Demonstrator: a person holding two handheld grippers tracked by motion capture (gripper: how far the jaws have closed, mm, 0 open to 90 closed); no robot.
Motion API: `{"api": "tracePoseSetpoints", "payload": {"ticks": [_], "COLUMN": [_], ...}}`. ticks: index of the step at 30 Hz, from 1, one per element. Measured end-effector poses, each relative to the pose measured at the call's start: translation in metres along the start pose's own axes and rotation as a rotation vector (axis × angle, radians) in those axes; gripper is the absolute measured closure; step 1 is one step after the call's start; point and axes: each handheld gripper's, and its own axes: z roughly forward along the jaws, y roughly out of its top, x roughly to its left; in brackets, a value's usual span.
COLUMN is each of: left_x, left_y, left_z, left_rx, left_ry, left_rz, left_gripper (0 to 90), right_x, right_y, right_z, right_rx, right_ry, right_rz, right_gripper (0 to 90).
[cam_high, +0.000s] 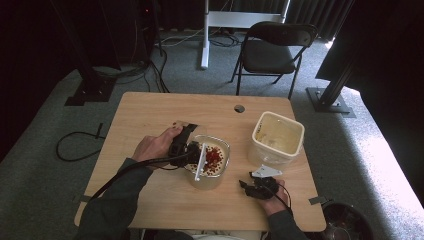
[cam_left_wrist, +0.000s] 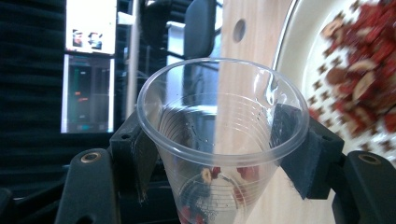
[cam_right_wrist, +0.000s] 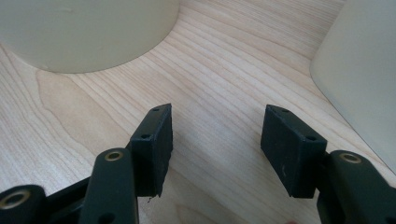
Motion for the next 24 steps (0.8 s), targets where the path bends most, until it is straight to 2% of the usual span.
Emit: {"api": "tracePoseSetpoints", "payload": {"ticks": [4, 13, 17, 24], "left_x": [0.009, 0.027, 0.031, 0.036], "left_y": [-0.002, -0.003, -0.003, -0.004], "left_z": [-0.001, -0.002, 0.001, 0.003], "left_rx": [-0.048, -0.128, -0.168, -0.214], "left_ry": [-0.029, -0.077, -0.103, -0.164], "left_rz": [-0.094, -0.253, -0.337, -0.457], "left_gripper": [34.9, 34.8, 34.9, 34.8], "right_x": [0.000, 0.000, 0.000, 0.001], "right_y": [0.000, 0.000, 0.000, 0.001], "right_z": [0.000, 0.000, 0.000, 0.001], "right_rx": [0.000, 0.000, 0.000, 0.007], "right_ry": [0.000, 0.000, -0.001, -0.007], "right_rz": [0.000, 0.000, 0.002, 0.004], "right_gripper": [42.9, 42.9, 42.9, 39.8]}}
